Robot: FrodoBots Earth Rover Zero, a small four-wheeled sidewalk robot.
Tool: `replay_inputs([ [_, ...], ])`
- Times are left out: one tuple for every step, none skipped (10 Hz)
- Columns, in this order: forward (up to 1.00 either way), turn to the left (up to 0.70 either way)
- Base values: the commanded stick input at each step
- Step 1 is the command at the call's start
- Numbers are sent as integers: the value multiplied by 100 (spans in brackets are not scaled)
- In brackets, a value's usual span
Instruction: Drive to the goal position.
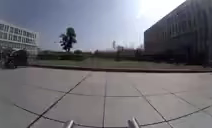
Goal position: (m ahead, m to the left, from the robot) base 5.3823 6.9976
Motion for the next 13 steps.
replay_inputs([
  [0, 45],
  [0, 45],
  [21, 40],
  [70, 27],
  [70, 20],
  [70, 0],
  [70, 0],
  [70, 0],
  [70, 0],
  [70, 0],
  [70, 0],
  [70, 0],
  [70, 0],
])
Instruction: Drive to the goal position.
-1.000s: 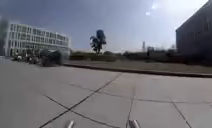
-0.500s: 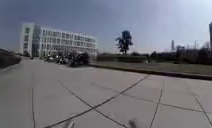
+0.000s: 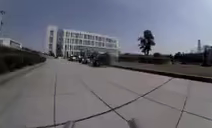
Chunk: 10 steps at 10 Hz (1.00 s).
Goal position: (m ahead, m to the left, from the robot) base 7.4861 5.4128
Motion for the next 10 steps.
replay_inputs([
  [70, 0],
  [70, 0],
  [70, 3],
  [70, 18],
  [70, 27],
  [70, 27],
  [70, 27],
  [70, 27],
  [70, 27],
  [70, 27],
])
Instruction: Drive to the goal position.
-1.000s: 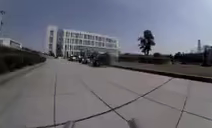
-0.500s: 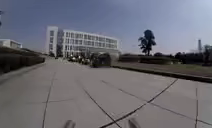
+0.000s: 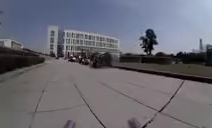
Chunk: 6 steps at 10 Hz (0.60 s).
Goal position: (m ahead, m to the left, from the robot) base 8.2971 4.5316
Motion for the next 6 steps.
replay_inputs([
  [70, 27],
  [70, 27],
  [70, 27],
  [70, 23],
  [70, 5],
  [70, 0],
])
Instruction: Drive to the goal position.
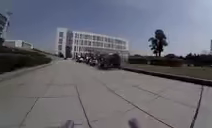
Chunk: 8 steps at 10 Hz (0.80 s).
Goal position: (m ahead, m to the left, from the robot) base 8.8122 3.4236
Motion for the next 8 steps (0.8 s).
replay_inputs([
  [70, 0],
  [70, 0],
  [70, 0],
  [70, 0],
  [70, 0],
  [70, 0],
  [70, 7],
  [70, 27],
])
